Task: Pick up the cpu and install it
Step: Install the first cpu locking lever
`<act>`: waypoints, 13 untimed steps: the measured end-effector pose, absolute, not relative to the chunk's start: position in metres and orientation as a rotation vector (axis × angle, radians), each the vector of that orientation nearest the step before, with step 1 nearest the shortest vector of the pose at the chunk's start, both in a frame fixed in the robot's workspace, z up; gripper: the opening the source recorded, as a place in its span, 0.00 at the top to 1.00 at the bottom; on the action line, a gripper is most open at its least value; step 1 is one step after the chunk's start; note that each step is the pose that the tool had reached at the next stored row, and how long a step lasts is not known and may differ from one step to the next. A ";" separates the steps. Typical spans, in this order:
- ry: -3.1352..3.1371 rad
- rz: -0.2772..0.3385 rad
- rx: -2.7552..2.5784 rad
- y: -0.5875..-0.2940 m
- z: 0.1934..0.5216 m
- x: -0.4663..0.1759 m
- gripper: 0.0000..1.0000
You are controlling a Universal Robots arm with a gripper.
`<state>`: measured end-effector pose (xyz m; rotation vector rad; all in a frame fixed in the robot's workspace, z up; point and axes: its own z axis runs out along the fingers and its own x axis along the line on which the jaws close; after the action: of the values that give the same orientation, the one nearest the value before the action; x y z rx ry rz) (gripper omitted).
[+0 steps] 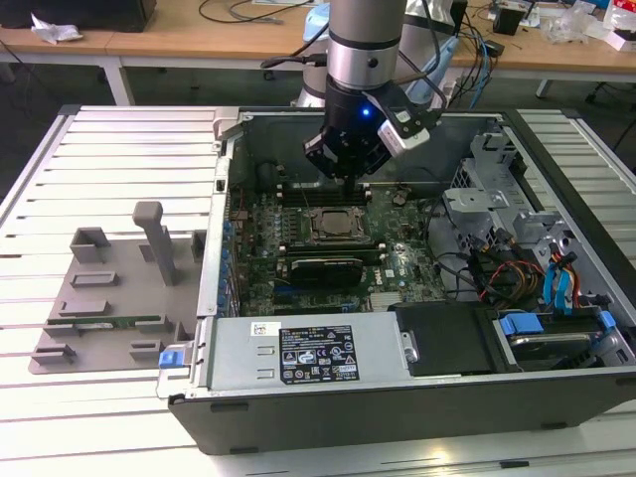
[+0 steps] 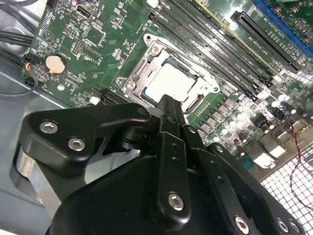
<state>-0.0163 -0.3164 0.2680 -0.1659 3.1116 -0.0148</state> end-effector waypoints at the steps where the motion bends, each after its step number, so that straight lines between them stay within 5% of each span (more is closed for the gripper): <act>1: 3.112 -0.015 -0.166 -0.316 0.268 -0.017 0.89; 13: 3.112 -0.015 -0.166 -0.314 0.268 -0.056 0.89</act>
<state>-0.0557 -0.3136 0.2683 -0.1659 3.1116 -0.0150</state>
